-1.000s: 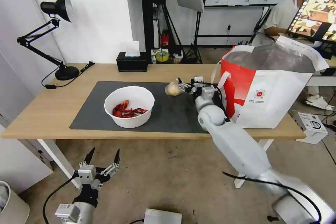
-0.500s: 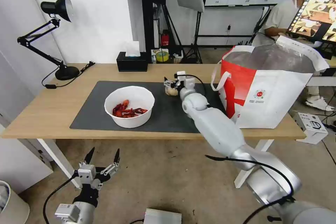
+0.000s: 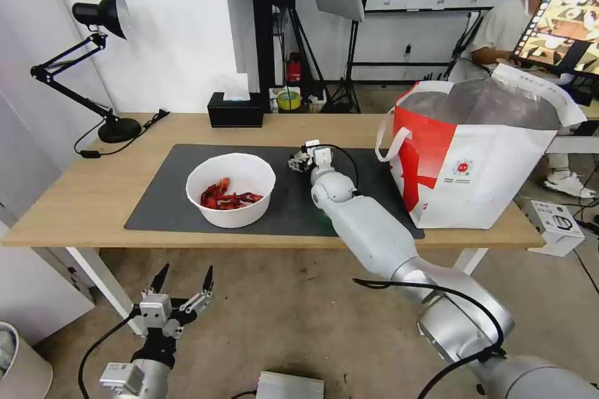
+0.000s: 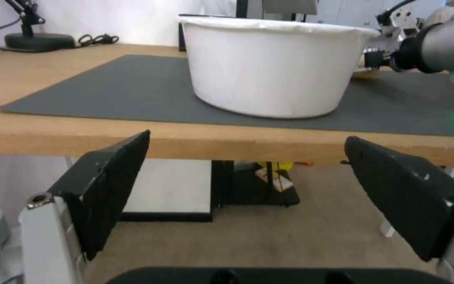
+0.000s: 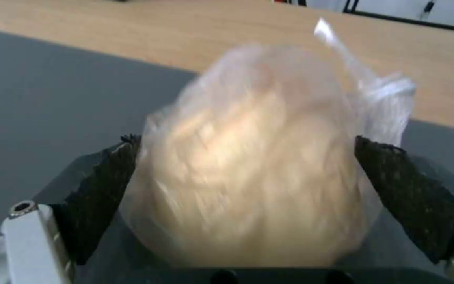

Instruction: Pick up the trash from the table and place it into the takeout bag.

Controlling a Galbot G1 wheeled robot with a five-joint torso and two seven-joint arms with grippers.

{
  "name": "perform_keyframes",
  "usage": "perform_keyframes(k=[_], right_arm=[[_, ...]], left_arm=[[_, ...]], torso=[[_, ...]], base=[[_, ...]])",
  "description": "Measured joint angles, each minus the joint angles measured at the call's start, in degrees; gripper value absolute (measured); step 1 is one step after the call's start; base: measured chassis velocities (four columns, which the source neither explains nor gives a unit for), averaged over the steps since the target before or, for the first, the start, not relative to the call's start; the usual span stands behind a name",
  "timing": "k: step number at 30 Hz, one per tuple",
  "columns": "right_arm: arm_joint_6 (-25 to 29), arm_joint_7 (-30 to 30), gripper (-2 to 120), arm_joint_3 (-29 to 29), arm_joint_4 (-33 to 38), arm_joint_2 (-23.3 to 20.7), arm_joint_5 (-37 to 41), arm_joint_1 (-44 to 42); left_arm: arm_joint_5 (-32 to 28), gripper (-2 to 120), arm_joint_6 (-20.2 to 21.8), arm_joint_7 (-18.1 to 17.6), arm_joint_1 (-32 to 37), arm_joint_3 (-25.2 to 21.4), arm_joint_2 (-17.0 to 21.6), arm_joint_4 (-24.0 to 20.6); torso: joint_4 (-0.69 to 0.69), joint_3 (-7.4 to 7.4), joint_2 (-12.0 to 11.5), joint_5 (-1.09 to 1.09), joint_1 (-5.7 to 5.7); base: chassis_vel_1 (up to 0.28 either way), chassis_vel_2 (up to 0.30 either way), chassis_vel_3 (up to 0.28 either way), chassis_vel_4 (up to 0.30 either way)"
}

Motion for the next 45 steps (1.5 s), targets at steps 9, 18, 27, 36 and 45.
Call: perform_keyframes(k=[9,18,27,36,45], right_arm=[[0.1,-0.3,69,0.0,0.9,-0.5,0.2,-1.2],[0.3,-0.2,41,0.0,3.0,-1.4,0.5,-2.5],[1.3,1.0,10,-0.4,9.2,-3.7,3.3,-3.5],[2.6,2.4,7,-1.7,26.3,-12.9,7.2,-8.7],[8.4,-0.9,7,-0.1,43.2,-24.2,8.0,-17.6]], left_arm=[[0.2,100,-0.2,0.1,0.2,0.5,0.0,0.4],[0.3,100,-0.4,0.1,0.4,0.6,-0.2,0.4],[0.4,100,-0.5,0.1,0.4,0.5,-0.4,0.1],[0.0,100,-0.5,0.1,0.4,-0.4,0.5,-0.3],[-0.1,100,-0.5,0.0,0.4,-0.5,1.4,-0.4]], torso=[[0.01,0.0,0.0,0.01,0.0],[0.0,0.0,0.0,0.0,0.0],[0.01,0.01,0.0,0.0,0.0],[0.0,0.0,0.0,0.02,0.0],[0.0,0.0,0.0,0.01,0.0]], base=[[0.0,0.0,0.0,0.0],[0.0,0.0,0.0,0.0],[0.0,0.0,0.0,0.0],[0.0,0.0,0.0,0.0],[0.0,0.0,0.0,0.0]])
